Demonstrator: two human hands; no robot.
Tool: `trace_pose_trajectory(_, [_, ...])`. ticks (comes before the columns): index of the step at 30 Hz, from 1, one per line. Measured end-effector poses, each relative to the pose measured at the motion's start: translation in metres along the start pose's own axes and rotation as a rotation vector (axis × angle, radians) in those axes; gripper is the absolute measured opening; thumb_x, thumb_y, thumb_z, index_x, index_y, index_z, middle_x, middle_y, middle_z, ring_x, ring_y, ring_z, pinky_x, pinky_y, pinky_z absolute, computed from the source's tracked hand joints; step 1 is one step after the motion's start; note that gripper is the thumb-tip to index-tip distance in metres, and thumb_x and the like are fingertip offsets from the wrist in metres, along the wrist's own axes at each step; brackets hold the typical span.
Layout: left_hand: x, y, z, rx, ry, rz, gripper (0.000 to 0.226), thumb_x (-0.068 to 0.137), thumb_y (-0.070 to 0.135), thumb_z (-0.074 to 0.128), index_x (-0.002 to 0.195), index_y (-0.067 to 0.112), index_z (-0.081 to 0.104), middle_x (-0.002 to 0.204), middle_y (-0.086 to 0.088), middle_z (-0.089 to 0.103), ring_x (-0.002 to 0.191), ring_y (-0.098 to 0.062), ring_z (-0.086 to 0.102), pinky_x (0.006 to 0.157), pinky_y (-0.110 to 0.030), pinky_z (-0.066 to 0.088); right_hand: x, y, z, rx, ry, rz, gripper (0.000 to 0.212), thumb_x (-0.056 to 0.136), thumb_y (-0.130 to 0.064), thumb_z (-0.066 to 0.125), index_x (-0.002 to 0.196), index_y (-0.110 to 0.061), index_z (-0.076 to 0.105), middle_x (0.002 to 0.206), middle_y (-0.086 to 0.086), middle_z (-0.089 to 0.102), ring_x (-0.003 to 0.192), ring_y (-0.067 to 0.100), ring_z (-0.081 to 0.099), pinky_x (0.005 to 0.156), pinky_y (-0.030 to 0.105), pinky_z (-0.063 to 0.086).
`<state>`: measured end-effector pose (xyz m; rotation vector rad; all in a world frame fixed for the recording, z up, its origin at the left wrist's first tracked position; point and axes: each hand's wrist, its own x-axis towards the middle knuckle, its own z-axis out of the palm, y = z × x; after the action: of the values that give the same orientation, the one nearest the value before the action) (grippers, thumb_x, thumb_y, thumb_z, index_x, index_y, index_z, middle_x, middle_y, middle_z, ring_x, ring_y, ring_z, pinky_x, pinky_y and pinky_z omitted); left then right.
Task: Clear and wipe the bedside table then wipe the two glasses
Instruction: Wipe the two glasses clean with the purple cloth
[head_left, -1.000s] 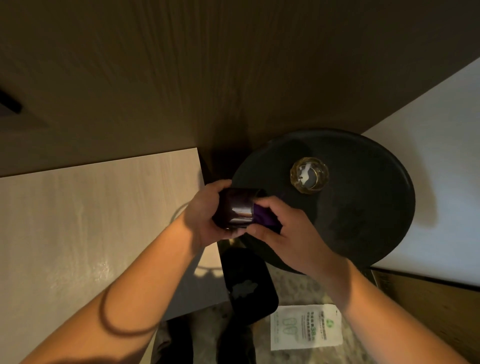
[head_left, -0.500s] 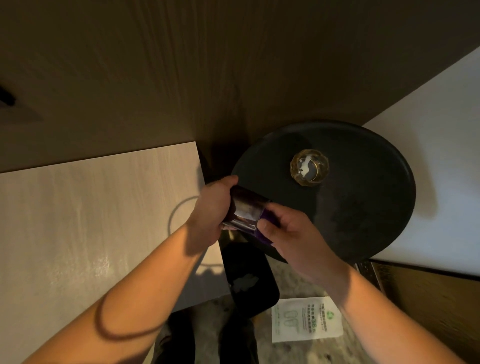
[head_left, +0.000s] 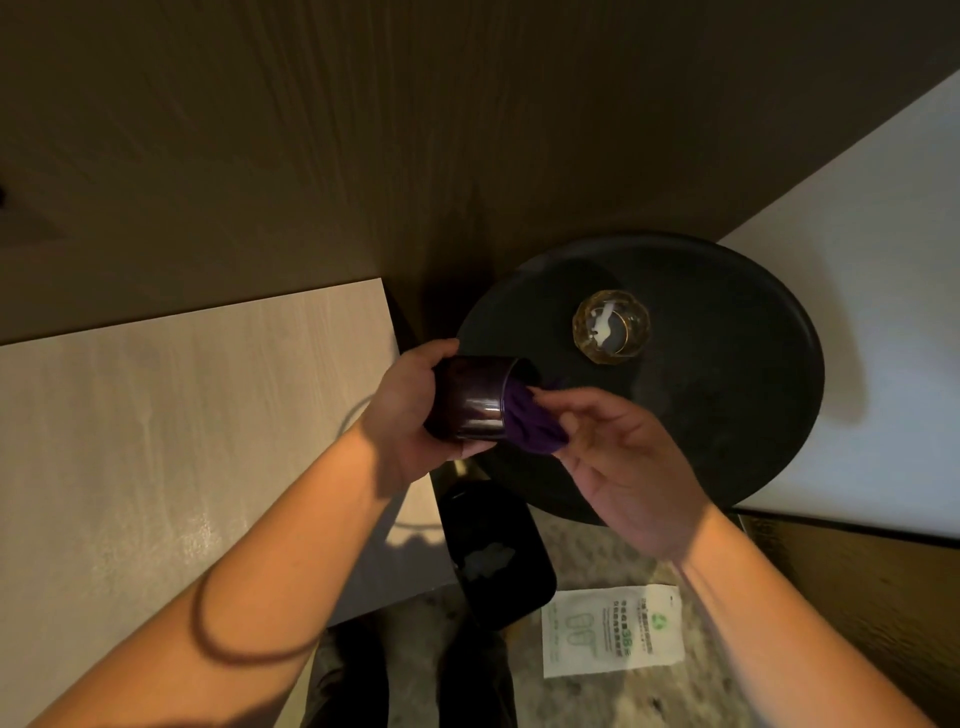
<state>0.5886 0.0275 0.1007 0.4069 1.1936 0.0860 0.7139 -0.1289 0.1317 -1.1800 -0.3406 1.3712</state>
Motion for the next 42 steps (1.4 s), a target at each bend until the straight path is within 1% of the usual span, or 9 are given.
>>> trace_pose_trajectory(6, [-0.006,0.002,0.007,0.057,-0.003,-0.034,0.031,0.099,0.043,0.055,0.114,0.018,0.064,0.092,-0.011,0.075,0.082,-0.028,0.071,0.064,-0.037,0.052,0.007,0.001,0.004,-0.389,0.028,-0.092,0.046,0.082,-0.006,0.073,0.127,-0.001,0.063,0.124,0.013,0.073,0.116,0.025,0.071,0.096,0.034,0.058])
trace_pose_trajectory(11, [-0.008,0.004,0.009,0.077,0.007,-0.023,0.027,0.100,0.041,0.053,0.110,0.018,0.062,0.092,-0.011,0.073,0.084,-0.027,0.069,0.069,-0.038,0.052,0.009,0.000,0.008,-0.828,-0.046,-0.127,0.048,0.099,-0.028,0.063,0.145,-0.015,0.056,0.131,0.001,0.071,0.123,0.010,0.067,0.104,0.030,0.054])
trace_pose_trajectory(20, [-0.009,-0.003,0.014,0.162,0.060,0.052,0.033,0.101,0.042,0.053,0.118,0.016,0.063,0.097,-0.010,0.073,0.087,-0.027,0.071,0.068,-0.037,0.054,0.007,0.009,0.009,-1.150,-0.070,-0.107,0.039,0.106,-0.036,0.046,0.138,-0.014,0.051,0.125,0.001,0.071,0.111,0.010,0.068,0.088,0.019,0.054])
trace_pose_trajectory(25, [-0.012,-0.022,0.015,0.095,0.093,0.195,0.031,0.103,0.038,0.050,0.112,0.015,0.068,0.088,-0.009,0.078,0.078,-0.025,0.076,0.070,-0.037,0.059,0.006,0.008,0.013,-1.101,0.003,-0.106,0.029,0.107,-0.027,0.050,0.133,-0.014,0.056,0.116,-0.002,0.072,0.101,0.006,0.068,0.083,0.015,0.054])
trace_pose_trajectory(29, [-0.010,-0.041,0.013,0.104,0.148,0.431,0.027,0.099,0.037,0.050,0.104,0.019,0.069,0.098,-0.012,0.075,0.096,-0.032,0.074,0.090,-0.055,0.061,0.005,0.004,0.013,-0.919,0.065,-0.059,0.021,0.106,-0.023,0.052,0.123,-0.021,0.066,0.105,-0.011,0.075,0.102,0.000,0.069,0.084,0.013,0.053])
trace_pose_trajectory(34, [-0.015,-0.056,0.014,0.170,0.124,0.777,0.026,0.099,0.044,0.045,0.107,0.028,0.064,0.106,-0.014,0.068,0.101,-0.037,0.069,0.086,-0.058,0.058,0.011,-0.002,0.007,-0.543,0.066,0.045,0.026,0.105,-0.021,0.053,0.123,-0.019,0.072,0.115,0.001,0.077,0.115,0.015,0.070,0.102,0.035,0.054])
trace_pose_trajectory(37, [-0.011,-0.044,0.006,0.110,-0.075,0.590,0.029,0.097,0.039,0.051,0.121,0.028,0.064,0.117,-0.011,0.070,0.106,-0.028,0.073,0.089,-0.048,0.060,0.002,-0.002,0.006,-0.719,0.070,-0.096,0.026,0.104,-0.014,0.054,0.125,-0.019,0.068,0.111,-0.008,0.077,0.109,0.003,0.070,0.089,0.016,0.053])
trace_pose_trajectory(39, [-0.011,-0.024,0.002,0.047,-0.192,0.294,0.034,0.102,0.031,0.052,0.131,0.018,0.063,0.127,-0.011,0.069,0.112,-0.027,0.073,0.093,-0.051,0.062,-0.005,0.002,0.001,-0.806,0.078,-0.188,0.026,0.104,-0.013,0.055,0.127,-0.023,0.063,0.116,-0.013,0.073,0.110,0.001,0.069,0.089,0.013,0.052])
trace_pose_trajectory(42, [-0.012,-0.002,0.003,0.053,-0.228,-0.122,0.068,0.098,0.067,0.042,0.131,0.015,0.069,0.124,-0.019,0.074,0.118,-0.040,0.067,0.099,-0.062,0.053,-0.009,0.009,-0.007,-1.126,0.026,-0.343,0.028,0.103,-0.022,0.055,0.130,-0.018,0.062,0.114,-0.015,0.068,0.105,-0.001,0.066,0.088,0.009,0.048])
